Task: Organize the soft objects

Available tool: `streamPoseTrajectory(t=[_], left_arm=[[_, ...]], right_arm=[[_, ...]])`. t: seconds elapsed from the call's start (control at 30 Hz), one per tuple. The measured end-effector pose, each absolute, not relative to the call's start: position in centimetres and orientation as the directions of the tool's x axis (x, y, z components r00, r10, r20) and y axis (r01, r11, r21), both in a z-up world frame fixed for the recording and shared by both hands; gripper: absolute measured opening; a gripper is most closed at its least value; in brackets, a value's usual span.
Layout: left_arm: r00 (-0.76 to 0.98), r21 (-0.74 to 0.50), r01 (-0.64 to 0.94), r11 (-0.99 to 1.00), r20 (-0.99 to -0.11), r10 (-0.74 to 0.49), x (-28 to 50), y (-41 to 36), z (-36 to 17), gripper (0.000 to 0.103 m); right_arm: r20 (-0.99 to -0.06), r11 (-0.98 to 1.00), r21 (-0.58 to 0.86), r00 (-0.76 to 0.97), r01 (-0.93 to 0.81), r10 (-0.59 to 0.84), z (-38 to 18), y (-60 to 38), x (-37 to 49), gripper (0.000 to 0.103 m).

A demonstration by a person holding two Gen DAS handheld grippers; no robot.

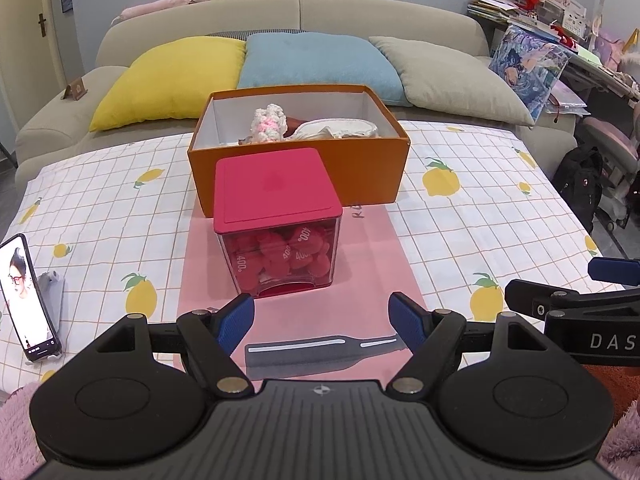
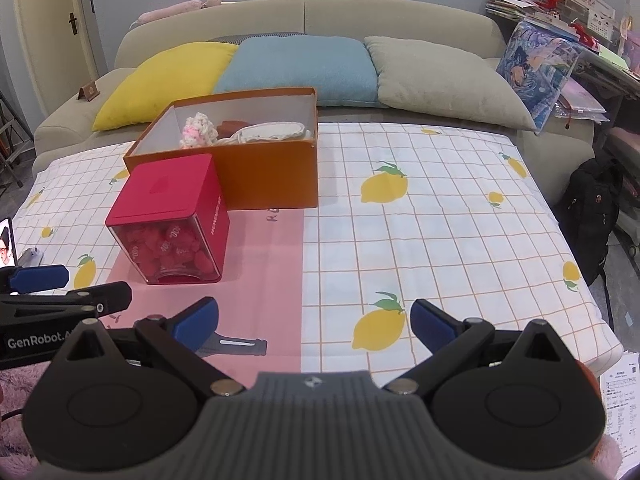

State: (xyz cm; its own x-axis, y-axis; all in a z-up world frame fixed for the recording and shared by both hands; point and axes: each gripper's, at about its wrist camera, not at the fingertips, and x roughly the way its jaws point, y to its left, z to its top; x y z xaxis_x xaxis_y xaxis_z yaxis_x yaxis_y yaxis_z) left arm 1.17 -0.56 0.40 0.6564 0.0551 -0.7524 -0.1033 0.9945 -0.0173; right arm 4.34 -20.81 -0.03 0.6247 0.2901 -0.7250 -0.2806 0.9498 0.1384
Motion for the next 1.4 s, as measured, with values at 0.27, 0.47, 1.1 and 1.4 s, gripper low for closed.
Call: streamPoseTrajectory(t=[0.27, 0.47, 1.1, 1.4], left_arm=[[0.659, -0.017, -0.105, 0.994, -0.750, 0.056, 1.16, -0.52, 0.49, 0.089], [0.658, -0.017, -0.104, 0.994, -0.751, 0.056, 1.16, -0.53, 0.51, 0.089], [0.661, -0.019, -0.096, 0.995, -0.749, 0.050, 1.12, -0.52, 0.54, 0.089], [0.665, -0.015, -0.092, 0.996, -0.745, 0.051, 1.14, -0.44, 0.60, 0.089]], right_arm=[[-0.727, 0.951, 0.133, 0.626, -0.278, 0.284, -0.07, -20.83, 4.35, 0.100], [-0.730, 0.951, 0.146, 0.619, -0.274, 0.290, -0.25, -20.88, 4.41, 0.100], [-0.735, 0.949, 0.149, 0.611, -0.278, 0.295, -0.45, -20.74, 4.40, 0.100], [-0.733, 0.944, 0.146, 0.609, -0.295, 0.304, -0.48, -20.68, 4.44, 0.100]])
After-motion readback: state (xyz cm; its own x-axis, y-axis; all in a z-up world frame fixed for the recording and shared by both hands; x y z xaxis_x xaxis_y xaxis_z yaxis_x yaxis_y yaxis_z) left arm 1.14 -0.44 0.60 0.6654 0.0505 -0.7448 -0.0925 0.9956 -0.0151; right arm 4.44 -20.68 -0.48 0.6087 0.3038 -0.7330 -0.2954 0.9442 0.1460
